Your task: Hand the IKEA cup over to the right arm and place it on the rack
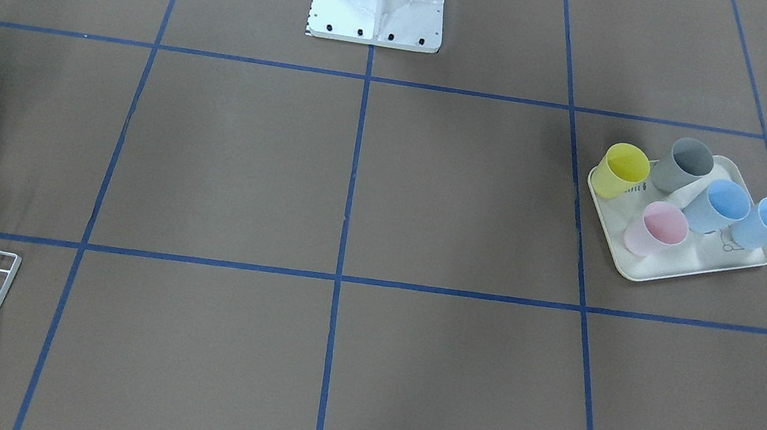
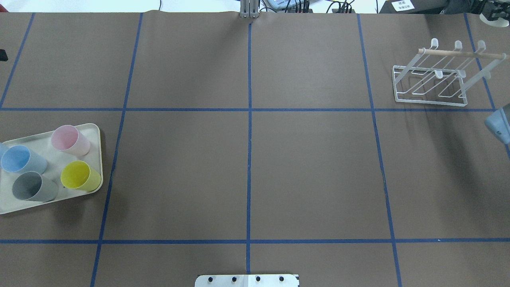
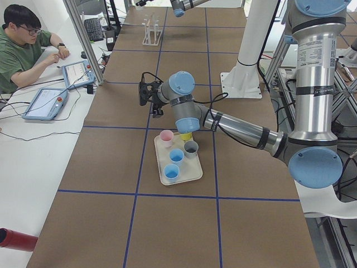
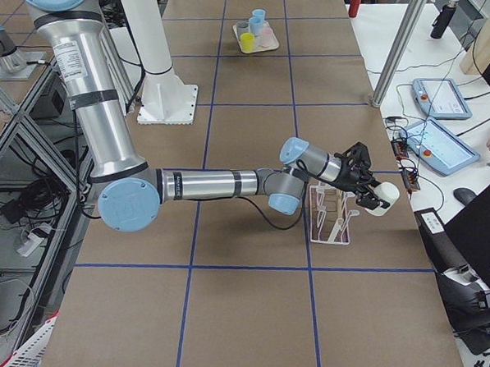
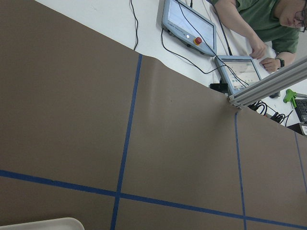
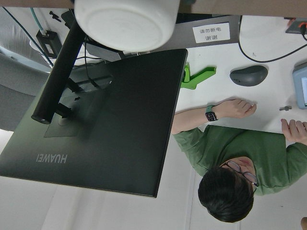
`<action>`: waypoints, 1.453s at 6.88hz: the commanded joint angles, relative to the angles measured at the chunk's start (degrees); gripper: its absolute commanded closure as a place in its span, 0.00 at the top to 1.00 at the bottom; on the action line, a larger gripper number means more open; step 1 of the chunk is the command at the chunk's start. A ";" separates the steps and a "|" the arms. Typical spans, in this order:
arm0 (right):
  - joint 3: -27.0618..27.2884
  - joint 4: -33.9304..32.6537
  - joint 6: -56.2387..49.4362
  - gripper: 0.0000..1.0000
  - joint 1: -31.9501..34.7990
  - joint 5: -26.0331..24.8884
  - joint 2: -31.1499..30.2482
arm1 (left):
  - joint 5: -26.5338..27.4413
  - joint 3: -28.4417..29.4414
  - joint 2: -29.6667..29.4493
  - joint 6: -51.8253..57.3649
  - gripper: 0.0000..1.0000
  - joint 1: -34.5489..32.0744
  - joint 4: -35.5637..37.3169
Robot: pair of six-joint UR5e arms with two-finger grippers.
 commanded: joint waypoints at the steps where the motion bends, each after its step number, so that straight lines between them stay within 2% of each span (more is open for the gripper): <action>1: -1.72 3.46 0.08 0.00 -1.74 -0.05 -0.54 | 0.02 0.03 0.12 0.00 0.99 0.01 0.00; 10: -1.64 3.64 -0.01 0.01 -2.97 0.13 -3.52 | -0.15 -0.23 1.00 0.00 0.99 0.01 0.00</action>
